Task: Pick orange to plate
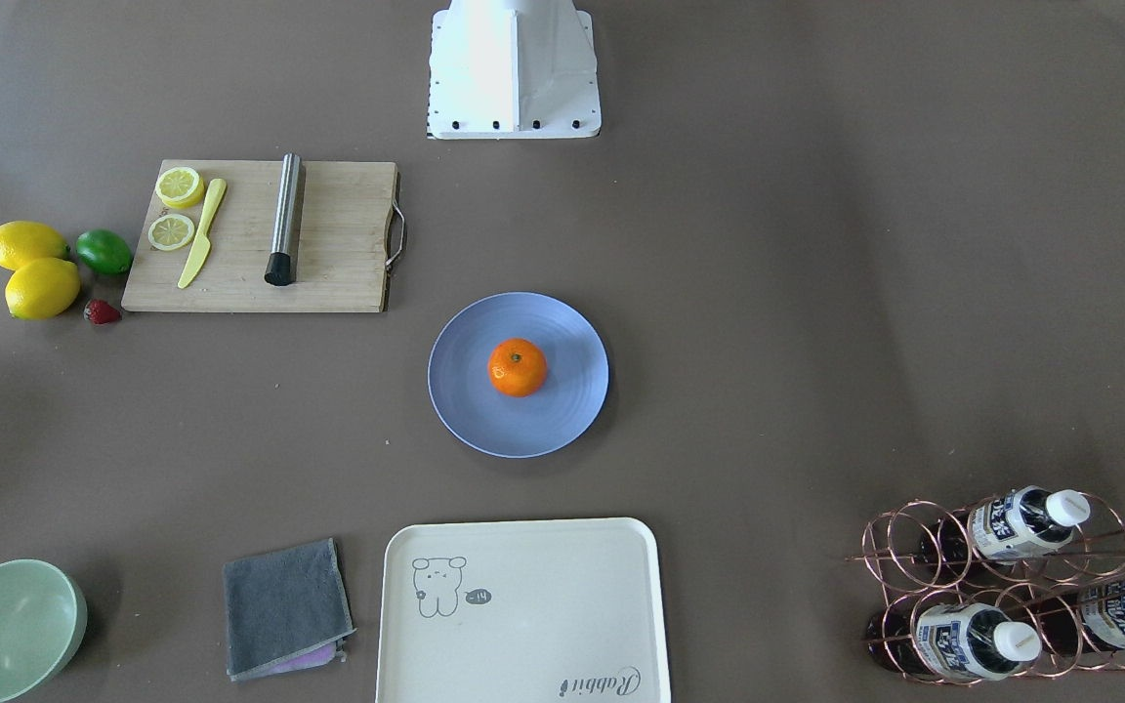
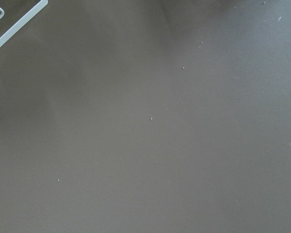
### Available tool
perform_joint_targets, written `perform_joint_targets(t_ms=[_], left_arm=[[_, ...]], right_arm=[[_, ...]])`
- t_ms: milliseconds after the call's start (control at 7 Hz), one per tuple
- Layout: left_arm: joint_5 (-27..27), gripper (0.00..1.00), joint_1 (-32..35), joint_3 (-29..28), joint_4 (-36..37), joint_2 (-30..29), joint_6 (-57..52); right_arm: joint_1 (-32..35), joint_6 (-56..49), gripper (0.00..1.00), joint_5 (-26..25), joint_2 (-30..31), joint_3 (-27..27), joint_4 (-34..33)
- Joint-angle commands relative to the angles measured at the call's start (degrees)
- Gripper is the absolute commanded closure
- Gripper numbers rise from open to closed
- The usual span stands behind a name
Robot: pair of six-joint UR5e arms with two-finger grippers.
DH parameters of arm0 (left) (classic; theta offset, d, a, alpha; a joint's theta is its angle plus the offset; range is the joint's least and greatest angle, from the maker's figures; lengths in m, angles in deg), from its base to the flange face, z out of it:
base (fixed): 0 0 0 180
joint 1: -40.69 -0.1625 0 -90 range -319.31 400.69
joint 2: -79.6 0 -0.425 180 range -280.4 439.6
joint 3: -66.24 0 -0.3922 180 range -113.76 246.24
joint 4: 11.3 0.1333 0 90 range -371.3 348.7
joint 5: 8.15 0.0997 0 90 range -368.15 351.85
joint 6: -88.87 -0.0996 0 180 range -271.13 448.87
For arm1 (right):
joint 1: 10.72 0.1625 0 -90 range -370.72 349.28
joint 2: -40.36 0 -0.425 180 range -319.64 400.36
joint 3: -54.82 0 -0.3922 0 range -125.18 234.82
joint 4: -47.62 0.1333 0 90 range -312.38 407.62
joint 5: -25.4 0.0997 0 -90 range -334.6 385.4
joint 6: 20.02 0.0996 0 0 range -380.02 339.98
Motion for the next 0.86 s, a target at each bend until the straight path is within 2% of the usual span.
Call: perform_joint_targets(t_ms=[0,714], left_arm=[[0.0,0.02,0.0,-1.2,-0.1,-0.1,0.2],[0.0,0.02,0.2,-1.2,0.0,-0.5,0.4]], right_arm=[[0.0,-0.4,0.00,0.6,0.5,0.9,-0.7],[0.0,-0.4,0.00,0.7,0.7,1.2,-0.7]])
